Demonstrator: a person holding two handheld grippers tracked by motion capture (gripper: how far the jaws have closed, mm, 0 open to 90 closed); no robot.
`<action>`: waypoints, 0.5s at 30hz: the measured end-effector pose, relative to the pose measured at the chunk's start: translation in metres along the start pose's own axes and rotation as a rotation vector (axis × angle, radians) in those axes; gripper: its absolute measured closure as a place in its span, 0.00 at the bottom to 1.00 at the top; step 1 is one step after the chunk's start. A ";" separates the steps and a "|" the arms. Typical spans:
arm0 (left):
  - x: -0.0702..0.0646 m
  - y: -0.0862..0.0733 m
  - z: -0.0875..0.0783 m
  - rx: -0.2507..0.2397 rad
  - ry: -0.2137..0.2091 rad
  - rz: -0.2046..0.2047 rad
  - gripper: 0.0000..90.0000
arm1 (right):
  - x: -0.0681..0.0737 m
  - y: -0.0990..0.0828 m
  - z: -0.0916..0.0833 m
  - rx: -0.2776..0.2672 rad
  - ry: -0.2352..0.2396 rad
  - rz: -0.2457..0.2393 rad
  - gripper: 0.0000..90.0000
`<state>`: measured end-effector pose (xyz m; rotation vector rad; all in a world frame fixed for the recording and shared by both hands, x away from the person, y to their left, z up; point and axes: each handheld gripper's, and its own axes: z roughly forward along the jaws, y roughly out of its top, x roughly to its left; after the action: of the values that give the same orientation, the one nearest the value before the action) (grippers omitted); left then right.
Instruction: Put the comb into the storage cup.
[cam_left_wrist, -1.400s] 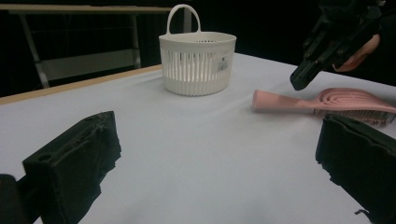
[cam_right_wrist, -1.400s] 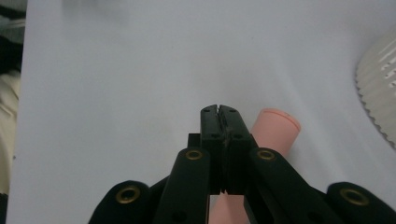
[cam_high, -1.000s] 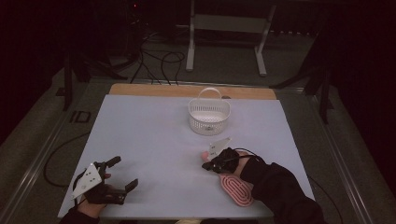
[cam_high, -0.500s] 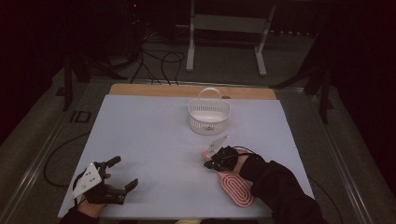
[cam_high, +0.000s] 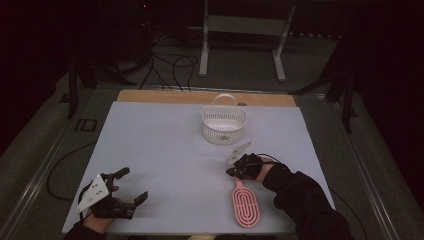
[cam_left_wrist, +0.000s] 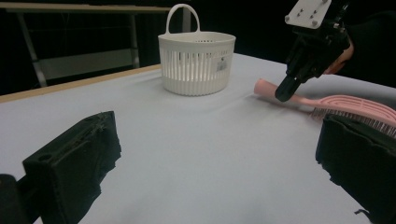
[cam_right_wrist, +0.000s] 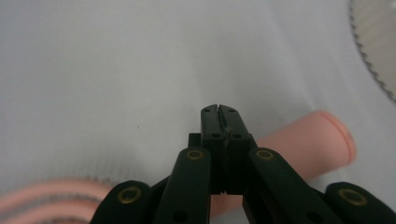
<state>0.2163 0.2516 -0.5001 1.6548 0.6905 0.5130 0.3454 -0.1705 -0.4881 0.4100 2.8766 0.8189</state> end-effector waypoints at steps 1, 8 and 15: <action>0.000 0.000 0.000 0.000 0.000 0.000 0.00 | -0.002 -0.002 -0.001 0.005 -0.004 -0.006 1.00; 0.000 0.000 0.000 0.001 -0.001 0.000 0.00 | -0.008 -0.012 -0.009 0.012 -0.034 0.035 1.00; 0.000 0.000 0.001 0.004 -0.002 0.002 0.00 | -0.014 -0.029 -0.021 0.024 -0.062 0.073 1.00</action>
<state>0.2164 0.2509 -0.5002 1.6596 0.6886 0.5122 0.3480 -0.2081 -0.4852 0.5368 2.8317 0.7687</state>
